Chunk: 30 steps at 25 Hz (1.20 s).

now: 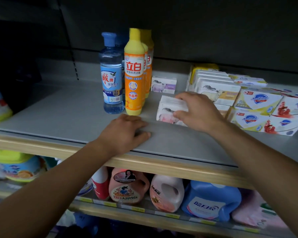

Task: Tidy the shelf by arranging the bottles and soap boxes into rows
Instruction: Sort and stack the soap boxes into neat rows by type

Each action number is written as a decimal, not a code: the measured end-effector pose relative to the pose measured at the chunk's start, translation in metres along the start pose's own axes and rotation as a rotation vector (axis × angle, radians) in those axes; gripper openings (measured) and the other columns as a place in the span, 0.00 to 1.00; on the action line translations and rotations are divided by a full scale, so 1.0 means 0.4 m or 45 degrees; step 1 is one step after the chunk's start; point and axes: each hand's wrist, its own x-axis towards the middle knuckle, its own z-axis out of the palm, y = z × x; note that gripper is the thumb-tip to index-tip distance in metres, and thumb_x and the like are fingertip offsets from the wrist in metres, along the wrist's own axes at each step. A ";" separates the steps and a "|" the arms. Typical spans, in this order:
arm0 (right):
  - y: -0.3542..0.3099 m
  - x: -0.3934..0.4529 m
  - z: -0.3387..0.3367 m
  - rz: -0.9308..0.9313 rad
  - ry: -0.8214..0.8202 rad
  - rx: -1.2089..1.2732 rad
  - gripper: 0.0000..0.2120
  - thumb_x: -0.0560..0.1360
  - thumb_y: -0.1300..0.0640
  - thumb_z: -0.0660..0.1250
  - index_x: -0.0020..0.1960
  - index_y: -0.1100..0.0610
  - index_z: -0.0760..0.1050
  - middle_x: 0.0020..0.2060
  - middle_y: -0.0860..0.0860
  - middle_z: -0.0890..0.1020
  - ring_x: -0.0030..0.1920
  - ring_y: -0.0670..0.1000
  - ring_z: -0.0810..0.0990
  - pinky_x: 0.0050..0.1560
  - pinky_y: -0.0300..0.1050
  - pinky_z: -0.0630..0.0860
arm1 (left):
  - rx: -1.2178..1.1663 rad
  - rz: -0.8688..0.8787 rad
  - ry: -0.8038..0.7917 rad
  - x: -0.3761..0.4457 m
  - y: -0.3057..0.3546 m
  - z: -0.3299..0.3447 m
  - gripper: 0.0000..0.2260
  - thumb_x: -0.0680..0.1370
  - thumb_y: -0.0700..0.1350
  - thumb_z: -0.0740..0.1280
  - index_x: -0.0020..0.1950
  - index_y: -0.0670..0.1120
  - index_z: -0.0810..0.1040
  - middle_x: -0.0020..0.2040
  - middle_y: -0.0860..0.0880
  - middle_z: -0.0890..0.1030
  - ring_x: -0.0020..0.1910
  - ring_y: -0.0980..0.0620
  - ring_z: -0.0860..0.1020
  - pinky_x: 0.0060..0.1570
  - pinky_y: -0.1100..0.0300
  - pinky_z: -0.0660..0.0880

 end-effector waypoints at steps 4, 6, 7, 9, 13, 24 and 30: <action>-0.009 0.156 0.080 0.029 0.191 -0.208 0.25 0.74 0.51 0.69 0.70 0.54 0.70 0.63 0.56 0.77 0.61 0.59 0.75 0.59 0.51 0.71 | 0.055 -0.038 -0.023 0.004 -0.005 0.011 0.36 0.72 0.70 0.46 0.70 0.53 0.73 0.70 0.51 0.74 0.69 0.49 0.70 0.68 0.52 0.67; 0.007 0.233 0.129 0.058 0.204 -0.291 0.25 0.75 0.52 0.69 0.70 0.55 0.70 0.63 0.57 0.77 0.61 0.59 0.75 0.58 0.51 0.71 | 0.050 -0.047 -0.024 0.008 -0.011 0.012 0.37 0.71 0.71 0.45 0.71 0.55 0.73 0.70 0.53 0.73 0.69 0.49 0.69 0.68 0.51 0.67; 0.018 0.263 0.152 0.074 0.204 -0.311 0.24 0.75 0.53 0.69 0.70 0.56 0.71 0.62 0.58 0.77 0.61 0.60 0.75 0.58 0.51 0.71 | 0.047 -0.050 -0.021 0.009 -0.011 0.011 0.36 0.71 0.71 0.45 0.70 0.56 0.73 0.70 0.54 0.73 0.69 0.50 0.69 0.67 0.51 0.67; 0.039 0.314 0.193 0.108 0.192 -0.343 0.23 0.75 0.54 0.69 0.69 0.57 0.72 0.61 0.59 0.77 0.60 0.61 0.75 0.58 0.53 0.72 | 0.036 -0.051 -0.016 0.011 -0.011 0.010 0.35 0.71 0.71 0.46 0.70 0.57 0.73 0.69 0.55 0.73 0.68 0.50 0.69 0.67 0.51 0.67; 0.066 0.391 0.253 0.092 0.209 -0.365 0.22 0.76 0.56 0.68 0.69 0.58 0.72 0.61 0.62 0.77 0.59 0.64 0.74 0.58 0.55 0.73 | 0.017 -0.072 -0.042 0.014 -0.017 0.010 0.33 0.72 0.72 0.50 0.71 0.58 0.71 0.70 0.56 0.72 0.69 0.51 0.67 0.67 0.50 0.67; 0.098 0.461 0.291 0.026 0.164 -0.540 0.21 0.77 0.57 0.66 0.70 0.57 0.71 0.61 0.62 0.77 0.59 0.65 0.74 0.56 0.57 0.74 | 0.014 -0.079 -0.028 0.018 -0.026 0.020 0.32 0.71 0.72 0.51 0.71 0.60 0.70 0.71 0.58 0.70 0.70 0.53 0.64 0.68 0.50 0.66; 0.018 0.347 0.212 0.035 0.039 -0.295 0.26 0.77 0.46 0.63 0.72 0.56 0.67 0.66 0.60 0.74 0.65 0.63 0.72 0.63 0.54 0.70 | -0.003 -0.088 -0.023 0.016 -0.024 0.016 0.31 0.72 0.70 0.54 0.70 0.59 0.72 0.70 0.57 0.72 0.68 0.51 0.66 0.68 0.49 0.66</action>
